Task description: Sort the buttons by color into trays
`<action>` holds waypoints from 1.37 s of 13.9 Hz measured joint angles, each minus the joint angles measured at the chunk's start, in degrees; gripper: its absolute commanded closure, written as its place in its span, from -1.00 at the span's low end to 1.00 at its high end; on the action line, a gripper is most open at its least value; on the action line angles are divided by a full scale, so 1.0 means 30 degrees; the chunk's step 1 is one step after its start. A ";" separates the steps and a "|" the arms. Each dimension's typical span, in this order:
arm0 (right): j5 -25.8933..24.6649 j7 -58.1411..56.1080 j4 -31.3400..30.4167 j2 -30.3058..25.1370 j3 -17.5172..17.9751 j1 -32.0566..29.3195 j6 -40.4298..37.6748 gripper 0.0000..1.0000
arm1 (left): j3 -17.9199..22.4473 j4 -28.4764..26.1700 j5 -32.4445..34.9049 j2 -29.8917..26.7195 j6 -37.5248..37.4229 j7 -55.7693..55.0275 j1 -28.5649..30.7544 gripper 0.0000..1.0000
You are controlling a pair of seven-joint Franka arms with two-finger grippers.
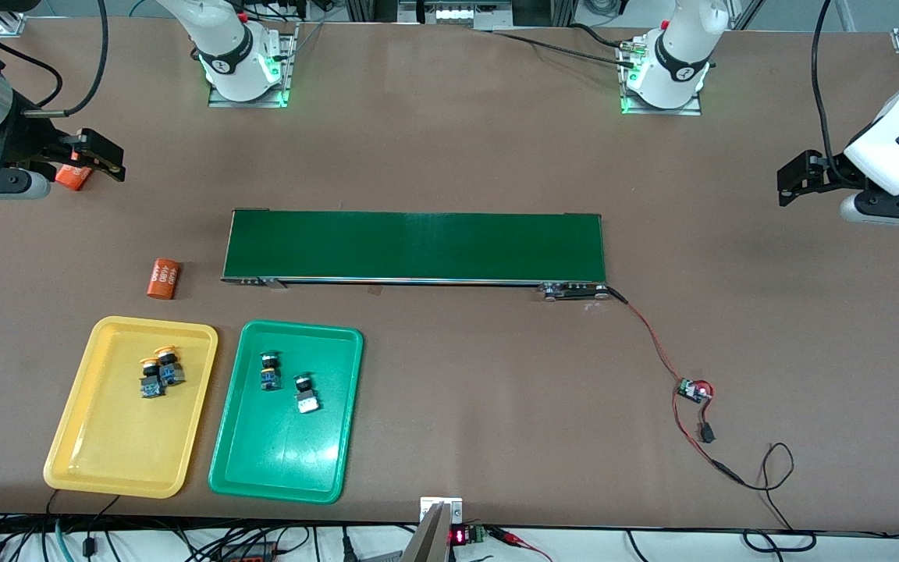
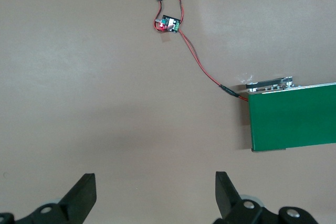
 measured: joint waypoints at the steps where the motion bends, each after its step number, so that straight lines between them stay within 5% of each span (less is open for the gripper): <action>1: 0.0000 0.0000 0.0000 0.0000 0.0000 0.0000 0.0000 -1.00 | 0.0000 0.0000 0.0000 0.0000 -0.0002 0.0000 0.0000 -1.00; 19: 0.0001 0.0001 0.0000 0.0203 0.0201 0.0090 0.0487 -1.00 | 0.0070 0.0000 0.0000 0.0001 -0.0182 0.0000 0.0026 -1.00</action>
